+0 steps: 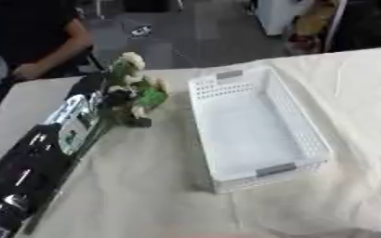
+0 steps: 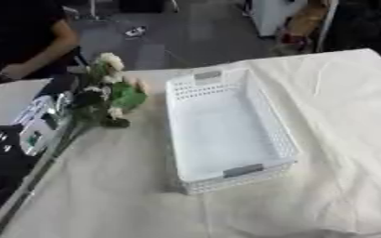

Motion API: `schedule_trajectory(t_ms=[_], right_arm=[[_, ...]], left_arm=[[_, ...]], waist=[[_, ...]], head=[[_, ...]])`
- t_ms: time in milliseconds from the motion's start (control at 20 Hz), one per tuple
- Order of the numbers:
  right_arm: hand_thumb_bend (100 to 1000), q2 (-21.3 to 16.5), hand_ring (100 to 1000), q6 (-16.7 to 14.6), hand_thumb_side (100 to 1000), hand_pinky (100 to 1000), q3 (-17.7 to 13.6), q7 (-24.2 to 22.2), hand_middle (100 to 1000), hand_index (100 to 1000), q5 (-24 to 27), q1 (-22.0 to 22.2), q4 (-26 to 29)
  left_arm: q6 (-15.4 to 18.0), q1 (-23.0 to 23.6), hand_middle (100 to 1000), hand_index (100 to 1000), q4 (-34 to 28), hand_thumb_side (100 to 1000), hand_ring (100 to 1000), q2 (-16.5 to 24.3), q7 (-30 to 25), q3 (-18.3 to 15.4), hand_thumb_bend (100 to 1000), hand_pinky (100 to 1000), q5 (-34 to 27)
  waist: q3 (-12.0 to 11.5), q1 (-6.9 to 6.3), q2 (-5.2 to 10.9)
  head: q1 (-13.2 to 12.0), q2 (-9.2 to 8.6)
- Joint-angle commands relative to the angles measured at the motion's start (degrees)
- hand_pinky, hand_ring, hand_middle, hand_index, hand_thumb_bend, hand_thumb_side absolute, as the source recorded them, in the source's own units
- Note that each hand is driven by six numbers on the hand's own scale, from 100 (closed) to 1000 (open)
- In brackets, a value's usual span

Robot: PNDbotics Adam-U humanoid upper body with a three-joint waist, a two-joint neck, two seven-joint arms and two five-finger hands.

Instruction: Pick up objects on the table and place them in the box.

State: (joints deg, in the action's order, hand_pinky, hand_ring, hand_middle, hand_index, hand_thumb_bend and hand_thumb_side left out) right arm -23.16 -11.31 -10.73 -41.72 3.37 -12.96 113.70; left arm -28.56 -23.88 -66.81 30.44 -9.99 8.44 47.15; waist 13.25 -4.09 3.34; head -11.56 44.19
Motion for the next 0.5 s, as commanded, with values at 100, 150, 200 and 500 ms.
schedule_trajectory(t_ms=[100,150,200,500], right_arm=[[100,-0.81,771,-0.01,468,707,-0.18,-0.09,839,942,0.20,-0.84,0.90],[100,-0.82,771,-0.02,468,707,-0.19,-0.08,839,942,0.20,-0.84,0.90],[100,-0.83,771,-0.02,468,707,-0.21,-0.07,839,942,0.19,-0.83,0.90],[100,-0.90,771,-0.06,467,707,-0.24,-0.03,839,942,0.15,-0.75,0.90]], left_arm=[[0.57,-0.86,875,911,4.07,941,871,0.28,-1.99,0.04,781,857,2.29],[0.72,-0.70,876,913,5.22,936,871,0.06,-2.28,0.02,777,855,2.63],[0.92,-0.43,872,909,6.30,956,868,-0.13,-2.60,0.09,795,863,2.87],[2.08,0.28,803,868,11.22,915,776,-0.27,-4.86,0.34,771,758,4.12]], waist=[[0.01,0.26,0.30],[0.01,0.27,0.30],[0.01,0.28,0.29],[-0.05,0.33,0.28]], head=[[-0.35,-0.08],[-0.36,-0.08],[-0.38,-0.08],[-0.52,-0.08]])
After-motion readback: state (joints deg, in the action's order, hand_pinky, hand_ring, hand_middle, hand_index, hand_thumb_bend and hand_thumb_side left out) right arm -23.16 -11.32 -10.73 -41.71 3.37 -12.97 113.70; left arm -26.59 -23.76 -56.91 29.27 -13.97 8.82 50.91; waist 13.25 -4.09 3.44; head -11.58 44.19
